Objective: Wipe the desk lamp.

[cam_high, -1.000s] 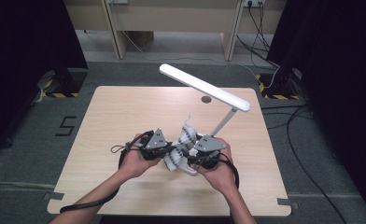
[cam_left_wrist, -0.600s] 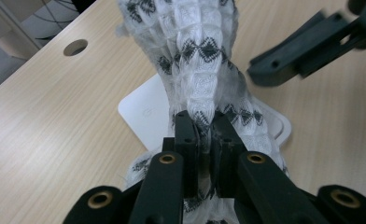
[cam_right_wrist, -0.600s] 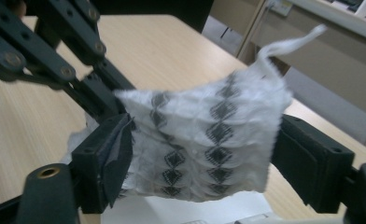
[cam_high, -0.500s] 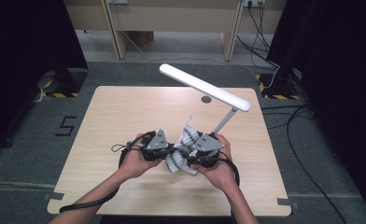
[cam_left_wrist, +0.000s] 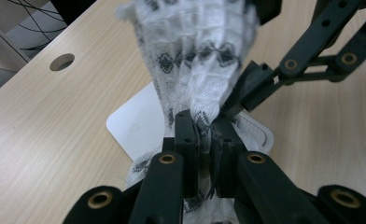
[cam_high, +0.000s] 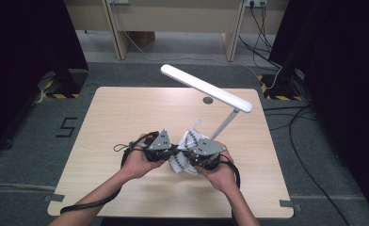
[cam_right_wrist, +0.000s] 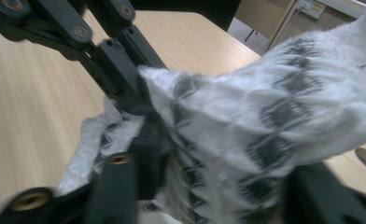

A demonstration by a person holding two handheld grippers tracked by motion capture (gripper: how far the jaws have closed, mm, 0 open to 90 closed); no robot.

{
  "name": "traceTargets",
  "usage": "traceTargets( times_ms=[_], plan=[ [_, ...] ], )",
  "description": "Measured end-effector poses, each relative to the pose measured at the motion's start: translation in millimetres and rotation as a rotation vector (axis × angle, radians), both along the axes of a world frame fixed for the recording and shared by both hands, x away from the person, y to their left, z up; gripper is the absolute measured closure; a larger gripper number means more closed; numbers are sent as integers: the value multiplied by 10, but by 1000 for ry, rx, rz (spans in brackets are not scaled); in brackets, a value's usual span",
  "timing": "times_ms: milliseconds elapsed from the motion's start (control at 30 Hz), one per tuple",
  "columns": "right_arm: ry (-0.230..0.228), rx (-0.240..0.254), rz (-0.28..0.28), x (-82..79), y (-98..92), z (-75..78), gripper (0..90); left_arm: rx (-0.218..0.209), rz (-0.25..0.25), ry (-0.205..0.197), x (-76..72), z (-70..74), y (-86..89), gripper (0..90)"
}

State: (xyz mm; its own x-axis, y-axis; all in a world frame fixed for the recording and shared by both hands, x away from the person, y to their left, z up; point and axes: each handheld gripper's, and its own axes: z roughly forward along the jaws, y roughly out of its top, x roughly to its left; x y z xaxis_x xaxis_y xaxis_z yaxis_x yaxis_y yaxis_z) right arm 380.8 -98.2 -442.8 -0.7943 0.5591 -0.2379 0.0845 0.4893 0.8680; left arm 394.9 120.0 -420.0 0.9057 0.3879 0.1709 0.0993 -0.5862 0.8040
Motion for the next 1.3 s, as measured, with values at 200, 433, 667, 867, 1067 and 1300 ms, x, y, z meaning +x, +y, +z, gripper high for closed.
traceTargets(
  times_ms=[200,433,667,867,1067,1300],
  plan=[
    [19,7,9,-31,-7,-6,790,-9,3,8,16,-9,-18,826],
    [28,-9,-17,-61,-11,22,834,-26,10,20,28,-2,-31,776],
    [49,8,-93,-96,-190,43,837,-92,50,10,39,51,25,535],
    [74,1,-155,-159,-431,21,837,-149,108,15,105,64,97,549],
    [72,-8,-204,-223,-582,16,837,-106,212,65,296,-180,128,639],
    [63,2,-296,-243,-770,95,837,-6,201,120,398,-561,-56,702]
  ],
)
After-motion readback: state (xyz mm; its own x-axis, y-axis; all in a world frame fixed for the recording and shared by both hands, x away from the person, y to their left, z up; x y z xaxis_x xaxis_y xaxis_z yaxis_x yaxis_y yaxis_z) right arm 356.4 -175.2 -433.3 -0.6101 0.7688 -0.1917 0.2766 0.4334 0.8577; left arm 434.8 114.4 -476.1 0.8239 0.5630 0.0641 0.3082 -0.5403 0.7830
